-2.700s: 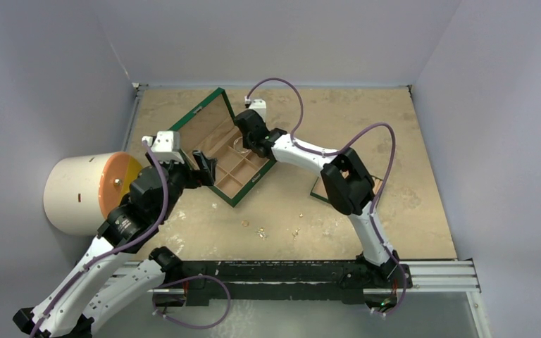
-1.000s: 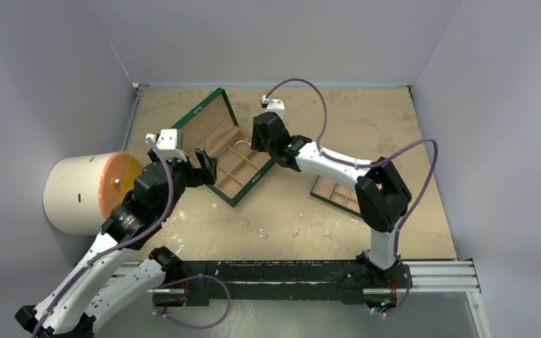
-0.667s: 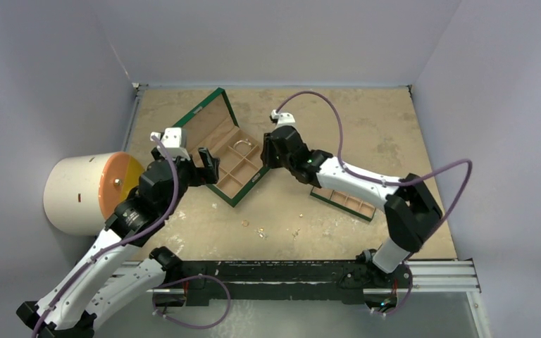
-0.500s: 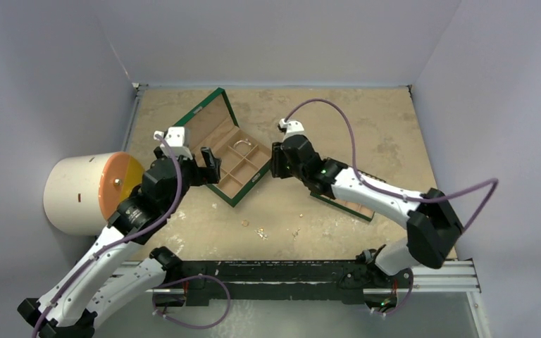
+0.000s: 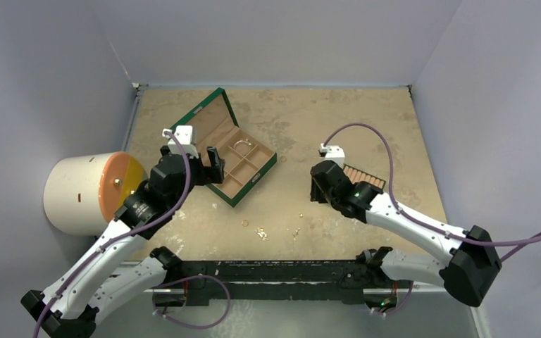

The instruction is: Organize the mixed jewelry

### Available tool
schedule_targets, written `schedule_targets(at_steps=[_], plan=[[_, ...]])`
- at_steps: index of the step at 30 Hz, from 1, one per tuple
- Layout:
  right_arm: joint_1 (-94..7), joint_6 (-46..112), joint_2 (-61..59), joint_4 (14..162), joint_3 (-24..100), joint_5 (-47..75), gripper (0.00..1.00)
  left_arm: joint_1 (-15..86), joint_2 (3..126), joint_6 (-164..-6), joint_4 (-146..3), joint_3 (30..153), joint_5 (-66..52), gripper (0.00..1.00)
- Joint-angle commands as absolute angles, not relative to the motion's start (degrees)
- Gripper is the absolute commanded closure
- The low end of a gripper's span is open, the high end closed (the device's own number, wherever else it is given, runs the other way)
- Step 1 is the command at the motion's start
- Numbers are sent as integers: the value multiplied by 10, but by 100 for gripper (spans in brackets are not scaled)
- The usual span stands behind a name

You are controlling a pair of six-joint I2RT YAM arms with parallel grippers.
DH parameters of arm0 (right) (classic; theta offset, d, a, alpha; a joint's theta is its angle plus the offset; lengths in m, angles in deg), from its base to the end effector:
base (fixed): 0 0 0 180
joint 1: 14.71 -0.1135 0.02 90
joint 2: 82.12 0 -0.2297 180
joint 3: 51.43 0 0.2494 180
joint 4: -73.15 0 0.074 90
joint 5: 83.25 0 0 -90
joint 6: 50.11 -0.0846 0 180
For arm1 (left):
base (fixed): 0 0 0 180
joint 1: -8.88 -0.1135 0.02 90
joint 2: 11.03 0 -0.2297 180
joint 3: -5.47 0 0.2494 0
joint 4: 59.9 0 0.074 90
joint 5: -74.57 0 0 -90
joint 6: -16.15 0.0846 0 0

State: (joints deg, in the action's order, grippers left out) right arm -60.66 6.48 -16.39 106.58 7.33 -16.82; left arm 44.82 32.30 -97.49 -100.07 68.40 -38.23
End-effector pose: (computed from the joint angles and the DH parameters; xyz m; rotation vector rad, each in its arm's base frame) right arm 0.2249 0.1839 0.1944 -0.0296 2.2228 0.2975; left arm 0.2056 -0.1085 0.3014 -0.0602 1.9126 -0.3207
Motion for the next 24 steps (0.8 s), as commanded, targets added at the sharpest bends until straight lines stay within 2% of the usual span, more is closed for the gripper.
schedule_targets(at_steps=[1,9,24], plan=[[-588,-14,-192,1145,53,-276,57,444,322,-985,-978,687,-377,9],[-516,-25,-182,1096,32,-287,57,444,316,-985,-979,688,-375,9],[-444,-41,-54,994,50,-264,57,444,302,-983,-981,688,-381,9]])
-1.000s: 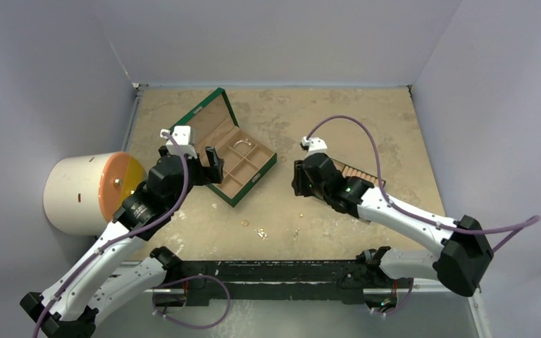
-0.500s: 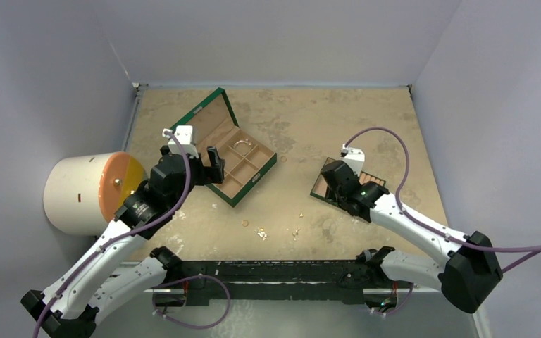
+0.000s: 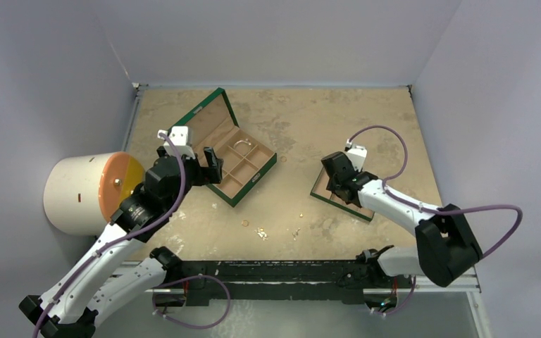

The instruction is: Organize the mixed jewelry

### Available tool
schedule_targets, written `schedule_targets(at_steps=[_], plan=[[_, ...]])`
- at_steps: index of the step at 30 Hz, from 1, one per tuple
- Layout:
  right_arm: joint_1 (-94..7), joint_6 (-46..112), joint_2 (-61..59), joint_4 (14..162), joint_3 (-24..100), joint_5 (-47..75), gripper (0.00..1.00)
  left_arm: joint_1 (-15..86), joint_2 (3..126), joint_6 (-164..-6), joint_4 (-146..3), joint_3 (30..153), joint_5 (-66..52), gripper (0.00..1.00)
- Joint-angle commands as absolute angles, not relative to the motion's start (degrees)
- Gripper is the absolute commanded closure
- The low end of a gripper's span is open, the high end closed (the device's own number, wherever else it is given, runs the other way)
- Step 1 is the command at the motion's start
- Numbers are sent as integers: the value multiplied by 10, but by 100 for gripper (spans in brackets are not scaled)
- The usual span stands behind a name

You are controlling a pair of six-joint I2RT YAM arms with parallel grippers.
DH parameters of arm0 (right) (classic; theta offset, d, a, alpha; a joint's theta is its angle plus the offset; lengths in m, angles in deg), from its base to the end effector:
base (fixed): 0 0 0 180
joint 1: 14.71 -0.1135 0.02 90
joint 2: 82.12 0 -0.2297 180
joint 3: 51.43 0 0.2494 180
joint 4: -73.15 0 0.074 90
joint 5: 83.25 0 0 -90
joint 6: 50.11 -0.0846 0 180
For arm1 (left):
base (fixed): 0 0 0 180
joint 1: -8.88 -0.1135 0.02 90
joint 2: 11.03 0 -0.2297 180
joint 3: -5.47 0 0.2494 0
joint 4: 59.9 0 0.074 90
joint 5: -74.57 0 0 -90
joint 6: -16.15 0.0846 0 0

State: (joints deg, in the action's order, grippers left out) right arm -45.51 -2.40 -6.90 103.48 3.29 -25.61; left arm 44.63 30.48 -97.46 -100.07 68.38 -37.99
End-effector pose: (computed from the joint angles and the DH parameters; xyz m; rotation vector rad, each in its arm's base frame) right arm 0.2696 0.1080 0.1355 0.4610 2.2383 -0.0483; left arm 0.2009 -0.1047 0.3078 -0.0678 1.8852 -0.3388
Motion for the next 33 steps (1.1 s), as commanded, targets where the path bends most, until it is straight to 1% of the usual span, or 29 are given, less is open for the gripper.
schedule_targets(at_steps=[1,10,14,28,33], plan=[[-441,-41,-49,988,50,-261,57,443,302,-983,-981,688,-381,9],[-419,-34,-16,957,58,-235,59,444,302,-983,-981,688,-383,9],[-418,-38,1,953,60,-227,61,444,300,-983,-981,688,-384,9],[-417,-41,26,953,57,-224,74,443,298,-983,-982,689,-381,9],[-417,-41,31,953,58,-221,82,443,294,-983,-982,689,-381,9]])
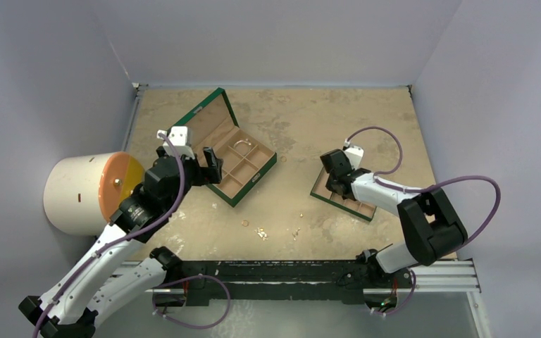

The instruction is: Organize the mixed jewelry

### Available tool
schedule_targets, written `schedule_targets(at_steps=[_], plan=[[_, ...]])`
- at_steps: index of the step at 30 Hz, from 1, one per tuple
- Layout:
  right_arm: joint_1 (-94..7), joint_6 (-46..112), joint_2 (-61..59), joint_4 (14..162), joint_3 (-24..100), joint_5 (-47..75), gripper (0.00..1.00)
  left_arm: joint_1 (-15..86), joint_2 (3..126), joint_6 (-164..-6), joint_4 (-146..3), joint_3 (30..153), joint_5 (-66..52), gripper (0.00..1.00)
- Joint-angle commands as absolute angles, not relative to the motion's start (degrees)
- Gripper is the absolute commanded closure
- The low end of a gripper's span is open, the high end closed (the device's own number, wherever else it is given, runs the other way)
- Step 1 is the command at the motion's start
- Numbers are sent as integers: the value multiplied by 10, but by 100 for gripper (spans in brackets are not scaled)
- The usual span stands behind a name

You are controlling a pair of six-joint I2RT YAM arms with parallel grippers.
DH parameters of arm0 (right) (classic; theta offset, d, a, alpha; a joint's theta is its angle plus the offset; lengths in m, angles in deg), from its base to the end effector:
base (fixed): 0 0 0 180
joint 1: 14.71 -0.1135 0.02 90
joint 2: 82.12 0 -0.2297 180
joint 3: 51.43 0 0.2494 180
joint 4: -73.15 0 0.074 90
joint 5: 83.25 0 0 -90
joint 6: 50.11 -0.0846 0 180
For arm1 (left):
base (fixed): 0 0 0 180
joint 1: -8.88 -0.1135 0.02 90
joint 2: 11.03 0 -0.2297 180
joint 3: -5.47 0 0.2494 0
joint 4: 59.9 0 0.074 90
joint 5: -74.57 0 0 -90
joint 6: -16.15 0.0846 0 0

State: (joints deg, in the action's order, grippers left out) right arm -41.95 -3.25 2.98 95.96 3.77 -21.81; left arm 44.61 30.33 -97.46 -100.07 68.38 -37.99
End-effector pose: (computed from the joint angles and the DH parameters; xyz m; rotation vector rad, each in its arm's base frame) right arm 0.2910 0.1043 0.1000 0.5218 2.2859 -0.0317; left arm 0.2006 -0.1043 0.3083 -0.0688 1.8829 -0.3399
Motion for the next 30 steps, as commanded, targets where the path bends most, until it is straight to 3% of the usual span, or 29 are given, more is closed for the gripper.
schedule_targets(at_steps=[1,4,15,22,30], plan=[[-417,-41,31,952,58,-221,86,443,294,-983,-982,688,-381,9],[-417,-38,28,956,59,-222,100,443,292,-983,-981,688,-381,9],[-418,44,-34,959,88,-213,100,443,284,-983,-980,689,-377,9],[-421,157,-75,947,134,-130,100,439,275,-983,-980,689,-375,9],[-510,269,-44,957,226,-137,100,436,264,-985,-982,691,-377,9]])
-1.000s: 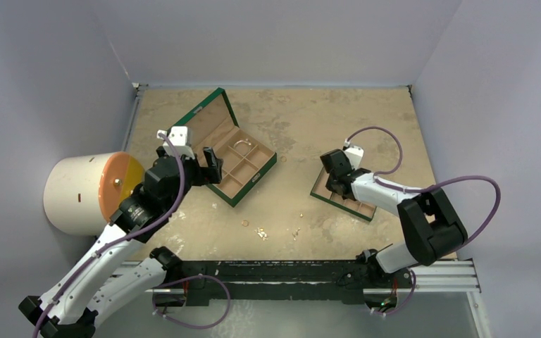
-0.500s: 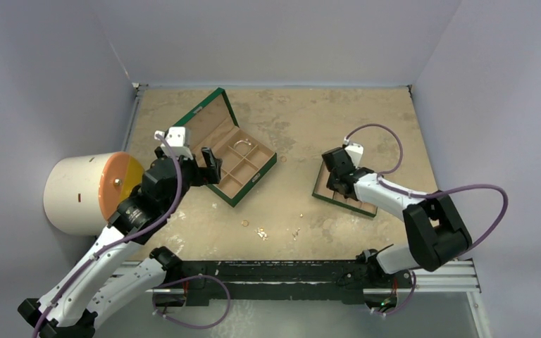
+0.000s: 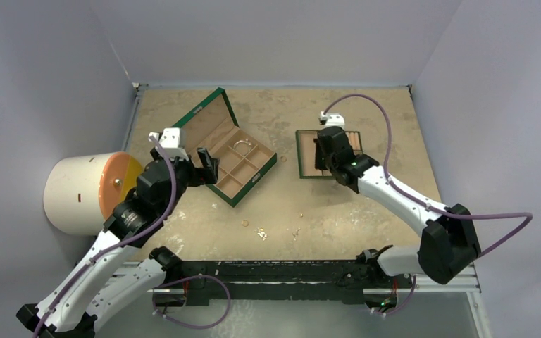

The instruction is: Organize the mixed jewelry

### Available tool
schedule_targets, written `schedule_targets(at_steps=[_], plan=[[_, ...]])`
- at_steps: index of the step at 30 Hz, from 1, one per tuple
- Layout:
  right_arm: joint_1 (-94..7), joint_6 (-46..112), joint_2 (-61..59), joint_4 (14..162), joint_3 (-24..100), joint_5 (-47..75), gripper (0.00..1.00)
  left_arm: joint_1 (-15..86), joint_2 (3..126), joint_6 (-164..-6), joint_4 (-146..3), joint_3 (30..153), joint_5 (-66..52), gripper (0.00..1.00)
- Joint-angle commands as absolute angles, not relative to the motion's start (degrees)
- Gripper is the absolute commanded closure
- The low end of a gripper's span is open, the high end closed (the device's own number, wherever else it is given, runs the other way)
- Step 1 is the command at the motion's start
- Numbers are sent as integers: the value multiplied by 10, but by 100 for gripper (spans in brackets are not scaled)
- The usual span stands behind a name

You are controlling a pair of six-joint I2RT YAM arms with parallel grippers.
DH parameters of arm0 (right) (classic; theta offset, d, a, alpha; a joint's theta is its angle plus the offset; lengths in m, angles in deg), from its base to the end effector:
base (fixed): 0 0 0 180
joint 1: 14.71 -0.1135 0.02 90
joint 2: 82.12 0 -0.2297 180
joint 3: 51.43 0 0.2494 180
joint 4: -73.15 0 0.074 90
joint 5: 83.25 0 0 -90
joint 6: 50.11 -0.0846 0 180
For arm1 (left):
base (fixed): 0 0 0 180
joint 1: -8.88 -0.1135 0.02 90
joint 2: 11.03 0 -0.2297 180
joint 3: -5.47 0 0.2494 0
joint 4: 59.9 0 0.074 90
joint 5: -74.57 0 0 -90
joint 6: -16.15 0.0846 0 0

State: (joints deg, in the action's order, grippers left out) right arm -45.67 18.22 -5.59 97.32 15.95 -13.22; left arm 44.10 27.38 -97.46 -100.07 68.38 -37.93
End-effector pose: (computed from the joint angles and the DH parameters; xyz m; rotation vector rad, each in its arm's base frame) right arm 0.3073 0.1506 0.2129 0.0288 2.1178 0.1714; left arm 0.1931 -0.0967 0.3185 -0.0888 1.8359 -0.3618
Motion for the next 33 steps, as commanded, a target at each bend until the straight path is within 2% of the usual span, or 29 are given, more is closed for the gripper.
schedule_targets(at_steps=[1,16,33], plan=[[-524,284,-37,956,239,-137,100,435,261,-985,-982,690,-379,9],[-613,454,80,920,393,-2,100,429,195,-1011,-1000,689,-496,9],[-659,463,301,986,614,-13,100,417,105,-1058,-1024,683,-655,10]])
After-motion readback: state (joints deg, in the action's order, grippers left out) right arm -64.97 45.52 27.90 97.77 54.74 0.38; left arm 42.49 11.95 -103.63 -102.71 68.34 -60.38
